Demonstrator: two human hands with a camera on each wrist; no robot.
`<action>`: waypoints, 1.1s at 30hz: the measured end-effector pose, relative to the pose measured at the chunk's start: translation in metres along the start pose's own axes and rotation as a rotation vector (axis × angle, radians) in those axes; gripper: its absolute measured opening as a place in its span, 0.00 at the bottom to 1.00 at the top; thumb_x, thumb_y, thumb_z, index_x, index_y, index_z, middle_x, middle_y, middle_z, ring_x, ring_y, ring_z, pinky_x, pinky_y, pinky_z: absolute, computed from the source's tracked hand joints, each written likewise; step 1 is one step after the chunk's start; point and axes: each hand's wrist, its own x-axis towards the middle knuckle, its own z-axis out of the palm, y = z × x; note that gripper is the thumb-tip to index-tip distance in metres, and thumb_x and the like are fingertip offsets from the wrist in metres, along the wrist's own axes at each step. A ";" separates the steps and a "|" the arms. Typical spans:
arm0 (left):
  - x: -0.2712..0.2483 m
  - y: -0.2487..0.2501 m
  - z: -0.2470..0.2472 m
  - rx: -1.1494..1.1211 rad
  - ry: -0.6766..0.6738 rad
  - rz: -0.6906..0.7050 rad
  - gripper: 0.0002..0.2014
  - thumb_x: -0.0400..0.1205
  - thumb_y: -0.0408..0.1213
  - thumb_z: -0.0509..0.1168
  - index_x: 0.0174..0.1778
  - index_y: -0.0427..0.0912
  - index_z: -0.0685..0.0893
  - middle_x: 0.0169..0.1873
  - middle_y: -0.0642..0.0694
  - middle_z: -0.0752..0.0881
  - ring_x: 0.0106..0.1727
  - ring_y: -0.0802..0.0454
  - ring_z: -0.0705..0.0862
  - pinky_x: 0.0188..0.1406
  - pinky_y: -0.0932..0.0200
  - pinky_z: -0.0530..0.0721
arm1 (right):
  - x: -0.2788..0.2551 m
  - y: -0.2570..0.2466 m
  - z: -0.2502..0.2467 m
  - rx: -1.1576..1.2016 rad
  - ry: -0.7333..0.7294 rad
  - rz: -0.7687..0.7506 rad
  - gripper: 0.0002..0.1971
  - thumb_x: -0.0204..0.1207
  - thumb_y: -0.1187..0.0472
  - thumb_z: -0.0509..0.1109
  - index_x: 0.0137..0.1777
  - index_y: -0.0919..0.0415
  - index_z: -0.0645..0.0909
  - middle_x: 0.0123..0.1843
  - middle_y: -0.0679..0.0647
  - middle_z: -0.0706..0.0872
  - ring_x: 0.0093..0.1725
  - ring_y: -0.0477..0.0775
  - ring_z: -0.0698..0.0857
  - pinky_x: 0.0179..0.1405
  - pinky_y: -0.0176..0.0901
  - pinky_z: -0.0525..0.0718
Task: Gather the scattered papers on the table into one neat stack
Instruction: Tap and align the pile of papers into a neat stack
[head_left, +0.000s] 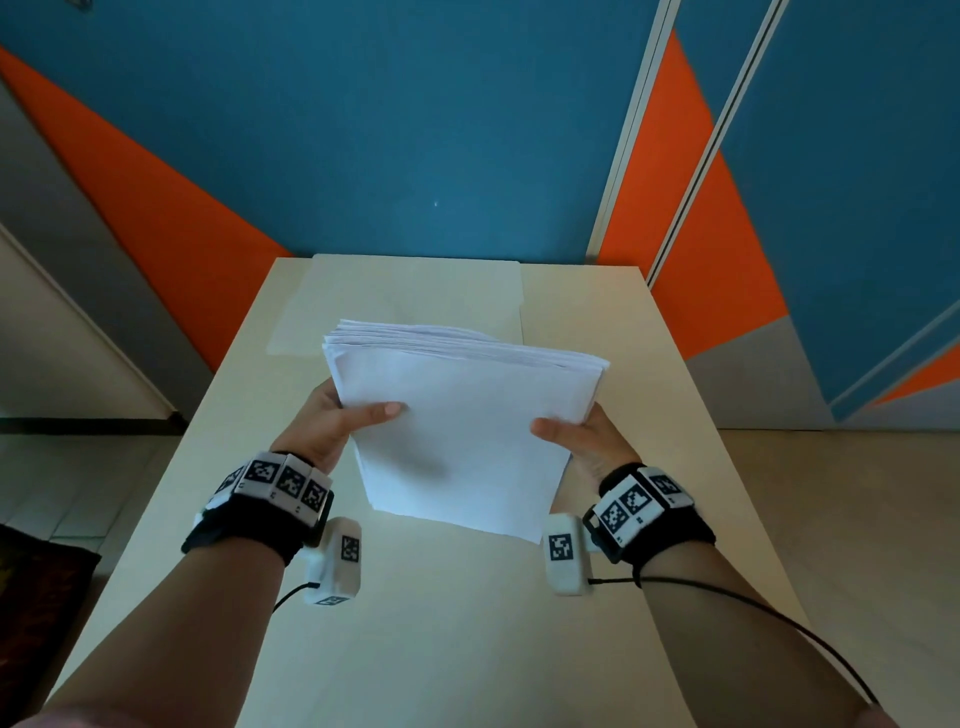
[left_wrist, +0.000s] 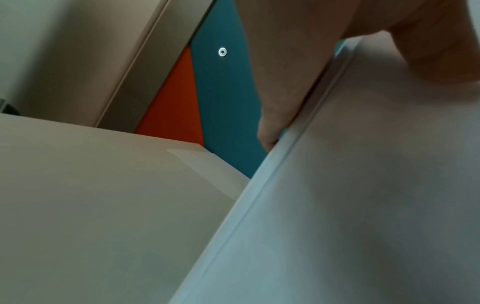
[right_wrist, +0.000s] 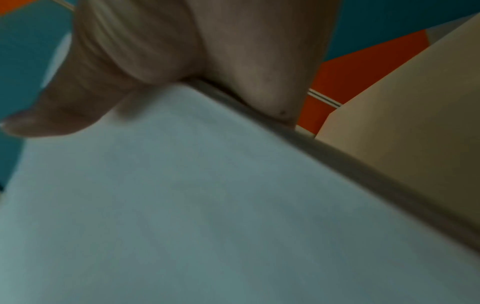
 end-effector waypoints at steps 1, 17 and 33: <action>0.000 0.000 -0.001 0.000 -0.005 0.002 0.36 0.40 0.47 0.86 0.46 0.47 0.88 0.43 0.51 0.93 0.47 0.54 0.90 0.41 0.62 0.87 | -0.001 0.000 -0.003 -0.007 0.005 0.011 0.36 0.33 0.43 0.88 0.46 0.51 0.86 0.44 0.45 0.93 0.50 0.47 0.90 0.52 0.41 0.86; -0.004 0.012 0.008 0.048 0.080 0.178 0.38 0.57 0.48 0.79 0.63 0.41 0.78 0.52 0.43 0.86 0.53 0.51 0.88 0.47 0.63 0.84 | -0.008 -0.027 0.011 0.062 0.207 -0.179 0.11 0.68 0.71 0.74 0.50 0.62 0.81 0.37 0.46 0.90 0.36 0.40 0.89 0.34 0.34 0.85; -0.002 0.009 0.018 0.093 0.086 0.202 0.31 0.56 0.44 0.78 0.56 0.41 0.80 0.46 0.47 0.89 0.45 0.55 0.89 0.46 0.62 0.86 | -0.009 -0.027 0.013 -0.116 0.222 -0.299 0.24 0.58 0.48 0.81 0.54 0.48 0.80 0.50 0.49 0.83 0.50 0.43 0.84 0.50 0.32 0.82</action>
